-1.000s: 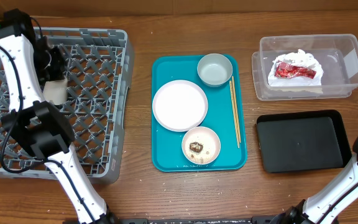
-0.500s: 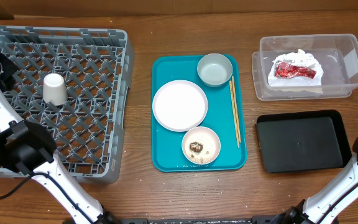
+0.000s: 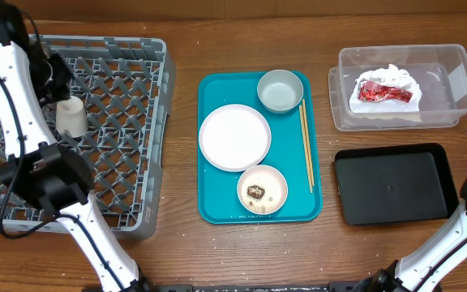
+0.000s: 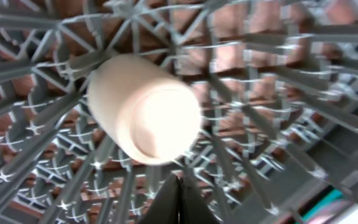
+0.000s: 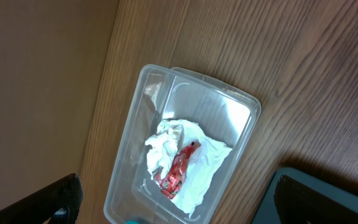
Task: Sort waste into correct bins and load items into the dishwasher
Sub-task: 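Adjust the cup upright in the rack with the left gripper, then release the cup and move the left gripper toward the tray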
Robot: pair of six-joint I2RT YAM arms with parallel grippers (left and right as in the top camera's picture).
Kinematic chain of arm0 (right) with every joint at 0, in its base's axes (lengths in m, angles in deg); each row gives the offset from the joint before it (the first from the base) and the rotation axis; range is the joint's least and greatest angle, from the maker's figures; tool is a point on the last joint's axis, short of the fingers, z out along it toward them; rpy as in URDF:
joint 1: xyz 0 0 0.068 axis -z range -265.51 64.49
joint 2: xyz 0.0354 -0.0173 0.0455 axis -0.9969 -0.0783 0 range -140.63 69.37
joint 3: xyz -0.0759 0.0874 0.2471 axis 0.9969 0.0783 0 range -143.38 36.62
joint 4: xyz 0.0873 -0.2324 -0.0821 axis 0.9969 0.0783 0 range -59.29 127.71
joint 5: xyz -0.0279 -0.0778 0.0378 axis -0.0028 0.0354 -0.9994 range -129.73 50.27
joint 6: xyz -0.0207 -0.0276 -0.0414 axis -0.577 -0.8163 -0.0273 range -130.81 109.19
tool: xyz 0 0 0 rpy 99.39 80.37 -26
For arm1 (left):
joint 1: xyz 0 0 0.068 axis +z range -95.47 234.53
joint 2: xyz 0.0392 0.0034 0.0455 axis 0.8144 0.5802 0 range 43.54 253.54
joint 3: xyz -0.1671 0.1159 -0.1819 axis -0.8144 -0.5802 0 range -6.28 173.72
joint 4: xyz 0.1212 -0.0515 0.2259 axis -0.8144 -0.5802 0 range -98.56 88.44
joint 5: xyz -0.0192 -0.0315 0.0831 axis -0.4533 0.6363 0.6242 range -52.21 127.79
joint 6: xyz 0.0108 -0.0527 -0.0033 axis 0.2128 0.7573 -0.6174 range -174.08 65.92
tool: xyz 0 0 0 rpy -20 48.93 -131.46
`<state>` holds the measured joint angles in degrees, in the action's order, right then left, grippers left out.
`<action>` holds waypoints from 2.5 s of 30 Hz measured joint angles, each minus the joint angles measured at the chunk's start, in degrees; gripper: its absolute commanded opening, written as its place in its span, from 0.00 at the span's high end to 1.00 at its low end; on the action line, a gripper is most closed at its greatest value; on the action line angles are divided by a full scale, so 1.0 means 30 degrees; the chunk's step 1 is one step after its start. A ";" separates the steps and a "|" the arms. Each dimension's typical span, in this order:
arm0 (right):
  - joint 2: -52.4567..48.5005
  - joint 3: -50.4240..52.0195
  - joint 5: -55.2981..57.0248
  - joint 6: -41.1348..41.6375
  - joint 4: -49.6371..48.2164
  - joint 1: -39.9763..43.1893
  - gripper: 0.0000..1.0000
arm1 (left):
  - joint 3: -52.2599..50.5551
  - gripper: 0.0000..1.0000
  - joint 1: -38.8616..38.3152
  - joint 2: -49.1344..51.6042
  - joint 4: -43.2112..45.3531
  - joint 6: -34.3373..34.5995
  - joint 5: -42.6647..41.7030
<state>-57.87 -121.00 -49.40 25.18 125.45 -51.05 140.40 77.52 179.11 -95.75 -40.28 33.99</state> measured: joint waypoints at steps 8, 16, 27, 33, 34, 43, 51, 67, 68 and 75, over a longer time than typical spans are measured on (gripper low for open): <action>0.0000 0.0000 -0.0007 0.0000 0.0000 0.0000 0.00 | -0.1129 0.96 0.0590 0.0619 0.0794 0.0364 0.1719; 0.0000 0.0000 0.0000 -0.0007 0.0000 0.0000 0.00 | -0.1523 0.96 0.1056 0.0670 0.0087 0.2382 0.4619; 0.0000 0.0000 -0.0007 -0.0007 0.0007 0.0000 0.00 | 0.0138 0.96 0.2266 0.0459 0.0430 0.0772 0.0248; 0.0000 0.0000 0.0000 -0.0007 -0.0007 0.0000 0.00 | 0.0073 0.96 0.0801 0.0284 0.0889 -0.0940 -0.1719; 0.0000 0.0000 0.0000 -0.0007 0.0000 0.0000 0.00 | -0.0138 0.96 0.0386 0.0284 0.0933 -0.1035 -0.1763; 0.0000 0.0000 0.0000 -0.0007 0.0000 0.0000 0.00 | -0.0874 0.96 0.0954 0.0539 0.1464 -0.0605 -0.0750; 0.0000 0.0000 -0.0007 0.0000 0.0000 0.0000 0.00 | -0.2055 0.96 0.1370 0.0546 0.1814 -0.0437 0.0226; 0.0000 0.0000 -0.0007 0.0007 0.0000 0.0000 0.00 | 0.1129 0.84 0.1821 0.0000 -0.0823 -0.0634 -0.3803; 0.0000 0.0000 0.0000 0.0000 -0.0007 0.0000 0.00 | 0.1166 0.92 0.1450 -0.0117 -0.0816 -0.1260 -0.4561; 0.0000 0.0000 -0.0007 0.0000 0.0007 0.0000 0.00 | 0.0933 0.96 -0.3344 -0.0408 -0.0736 -0.3206 -0.7417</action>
<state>-57.87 -121.00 -49.42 25.18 125.47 -51.05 143.19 67.48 177.88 -97.96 -49.89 11.74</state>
